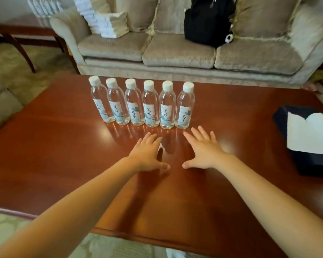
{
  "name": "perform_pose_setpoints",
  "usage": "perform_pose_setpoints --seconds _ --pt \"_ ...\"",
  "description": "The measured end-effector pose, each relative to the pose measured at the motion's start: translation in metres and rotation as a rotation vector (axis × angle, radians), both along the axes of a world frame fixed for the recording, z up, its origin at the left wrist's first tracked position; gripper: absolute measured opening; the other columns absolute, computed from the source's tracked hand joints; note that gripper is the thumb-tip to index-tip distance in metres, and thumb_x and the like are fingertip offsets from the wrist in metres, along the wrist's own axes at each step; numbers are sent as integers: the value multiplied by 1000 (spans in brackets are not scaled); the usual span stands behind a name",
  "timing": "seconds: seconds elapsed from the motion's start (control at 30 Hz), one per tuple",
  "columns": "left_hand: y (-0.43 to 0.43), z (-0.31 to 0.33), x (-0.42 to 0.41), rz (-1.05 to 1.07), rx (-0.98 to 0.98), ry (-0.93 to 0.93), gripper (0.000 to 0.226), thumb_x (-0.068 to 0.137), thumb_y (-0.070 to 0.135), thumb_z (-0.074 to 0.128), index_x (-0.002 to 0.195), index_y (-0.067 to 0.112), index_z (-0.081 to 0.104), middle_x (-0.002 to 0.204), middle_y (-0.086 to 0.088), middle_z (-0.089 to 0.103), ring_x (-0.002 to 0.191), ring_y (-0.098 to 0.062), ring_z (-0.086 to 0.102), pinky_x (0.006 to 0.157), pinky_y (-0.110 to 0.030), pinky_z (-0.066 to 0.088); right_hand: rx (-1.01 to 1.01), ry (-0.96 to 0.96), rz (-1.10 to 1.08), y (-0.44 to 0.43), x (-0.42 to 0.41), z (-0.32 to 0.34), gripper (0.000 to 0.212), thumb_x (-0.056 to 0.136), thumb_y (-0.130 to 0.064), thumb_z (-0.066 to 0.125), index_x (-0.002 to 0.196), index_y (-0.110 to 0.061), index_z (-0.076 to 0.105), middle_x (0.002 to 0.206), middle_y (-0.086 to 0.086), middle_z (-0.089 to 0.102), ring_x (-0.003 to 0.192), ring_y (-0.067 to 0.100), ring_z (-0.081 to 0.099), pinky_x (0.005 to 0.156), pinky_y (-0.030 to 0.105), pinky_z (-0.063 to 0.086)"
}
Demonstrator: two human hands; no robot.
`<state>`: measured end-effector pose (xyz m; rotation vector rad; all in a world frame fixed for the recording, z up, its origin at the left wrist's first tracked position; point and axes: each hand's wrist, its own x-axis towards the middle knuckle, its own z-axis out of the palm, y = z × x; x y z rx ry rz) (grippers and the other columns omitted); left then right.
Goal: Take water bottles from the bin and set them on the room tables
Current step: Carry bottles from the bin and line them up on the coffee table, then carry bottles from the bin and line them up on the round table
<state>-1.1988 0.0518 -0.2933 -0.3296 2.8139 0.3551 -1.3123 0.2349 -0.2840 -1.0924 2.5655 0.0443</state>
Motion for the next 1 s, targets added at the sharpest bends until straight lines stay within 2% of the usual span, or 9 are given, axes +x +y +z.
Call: perform_pose_setpoints --seconds 0.1,0.23,0.5,0.63,0.83,1.0 --pt "3 38 16 -1 -55 -58 114 75 77 58 158 20 2 165 -2 -10 150 -24 -20 122 -49 -5 28 -47 23 4 15 38 129 68 -75 68 159 -26 -9 166 4 -16 150 25 -25 119 58 -12" --pt "9 109 40 43 -90 -116 106 78 80 48 157 29 1 164 -2 -16 148 -26 -25 120 -53 -10 77 -91 41 8 36 109 130 66 -79 65 159 -26 -8 166 4 -18 149 25 -26 118 59 -14" --pt "24 304 120 145 -73 -223 101 82 76 49 156 34 -5 164 0 -16 149 -26 -22 120 -56 -7 92 -140 162 -4 94 308 123 72 -79 60 159 -23 -7 167 6 -14 151 26 -21 120 56 -12" --pt "22 385 171 228 -63 -182 101 83 72 53 156 34 -5 165 0 -13 151 -24 -17 121 -55 -3 51 -110 279 -20 130 388 117 77 -75 61 159 -24 -5 167 5 -12 152 26 -19 121 55 -10" --pt "3 441 258 414 -44 -40 101 81 69 57 156 35 -1 165 0 -11 151 -22 -15 121 -53 -4 -95 -57 371 -61 199 447 112 79 -69 63 160 -27 -2 167 2 -12 153 23 -17 121 51 -9" --pt "-20 472 360 592 -106 4 99 83 70 56 157 33 1 165 -1 -8 152 -22 -12 121 -54 -5 -171 -71 491 -108 279 466 112 75 -69 67 159 -27 7 168 1 -3 154 22 -9 123 50 -1"
